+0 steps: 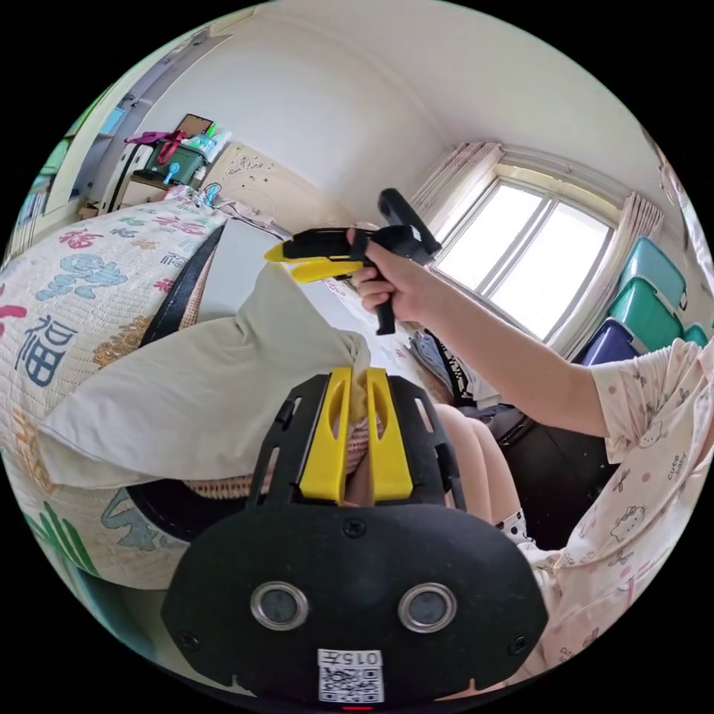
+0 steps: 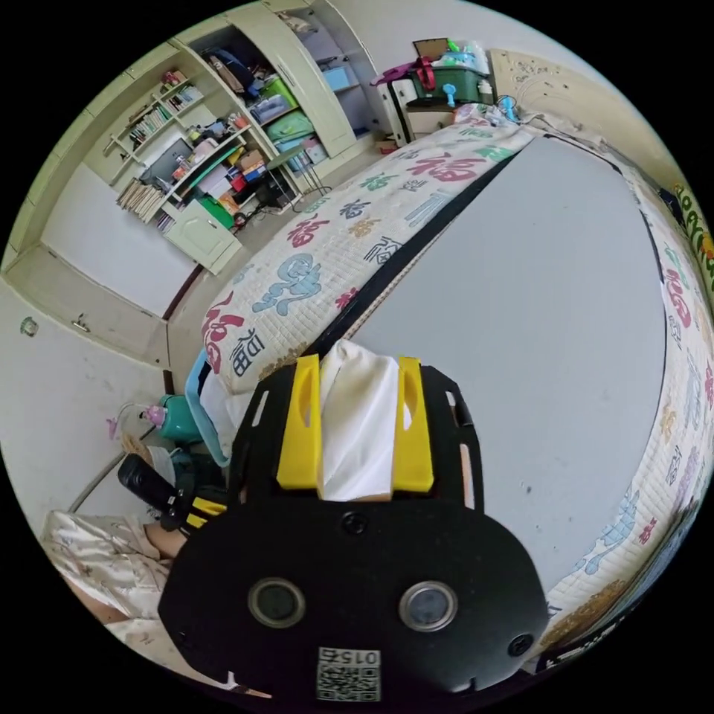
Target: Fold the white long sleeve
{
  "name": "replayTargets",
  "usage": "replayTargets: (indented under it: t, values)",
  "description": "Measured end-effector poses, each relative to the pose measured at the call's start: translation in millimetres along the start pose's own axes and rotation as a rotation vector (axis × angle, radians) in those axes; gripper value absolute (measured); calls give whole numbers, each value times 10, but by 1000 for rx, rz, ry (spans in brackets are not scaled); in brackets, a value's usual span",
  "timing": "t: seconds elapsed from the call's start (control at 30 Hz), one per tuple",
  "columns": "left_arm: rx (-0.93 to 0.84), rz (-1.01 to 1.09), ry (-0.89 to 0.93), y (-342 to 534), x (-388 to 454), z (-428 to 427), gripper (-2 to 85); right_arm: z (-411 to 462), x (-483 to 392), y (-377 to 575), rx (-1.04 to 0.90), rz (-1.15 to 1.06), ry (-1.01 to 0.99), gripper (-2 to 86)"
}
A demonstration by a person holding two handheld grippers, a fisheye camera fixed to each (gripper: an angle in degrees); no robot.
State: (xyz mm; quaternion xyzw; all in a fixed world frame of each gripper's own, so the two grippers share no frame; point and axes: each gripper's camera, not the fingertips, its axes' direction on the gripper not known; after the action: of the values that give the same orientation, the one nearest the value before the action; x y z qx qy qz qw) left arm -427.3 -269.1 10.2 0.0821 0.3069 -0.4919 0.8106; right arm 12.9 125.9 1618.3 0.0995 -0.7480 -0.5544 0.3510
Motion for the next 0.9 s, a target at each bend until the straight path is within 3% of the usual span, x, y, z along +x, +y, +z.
replayTargets:
  t: [0.1, 0.17, 0.27, 0.33, 0.4, 0.47, 0.5, 0.6, 0.63, 0.9]
  values:
    - [-2, 20, -24, -75, 185, -203, 18, 381, 220, 156, -62, 10, -39, 36]
    - [31, 58, -73, -214, 366, -616, 11, 271, 262, 368, -4, 17, -1, 27]
    - [117, 126, -145, -618, 677, -1547, 6, -549, 36, 916, 228, -41, -85, 19]
    - [228, 232, -167, -989, 1111, -2362, 5, -1360, -443, 1588, 471, -192, -101, 15]
    - [316, 434, -354, -1341, 1901, -3284, 6, -1581, -717, 2018, 580, -282, -54, 13]
    - [245, 513, -525, -1604, 2230, -3612, 7, -1436, -751, 2095, 483, -263, -34, 12]
    - [211, 499, -549, -1694, 2274, -3710, 7, -1426, -769, 2279, 487, -258, -107, 11]
    - [234, 587, -615, -1606, 2884, -4526, 8, -1352, -1106, 2950, 627, -385, -52, 11]
    - [222, 589, -632, -1575, 2945, -4636, 8, -1178, -1100, 3006, 573, -374, -102, 11]
    - [161, 393, -647, -385, 3115, -6311, 8, 337, -1430, 3998, 408, -409, -330, 11]
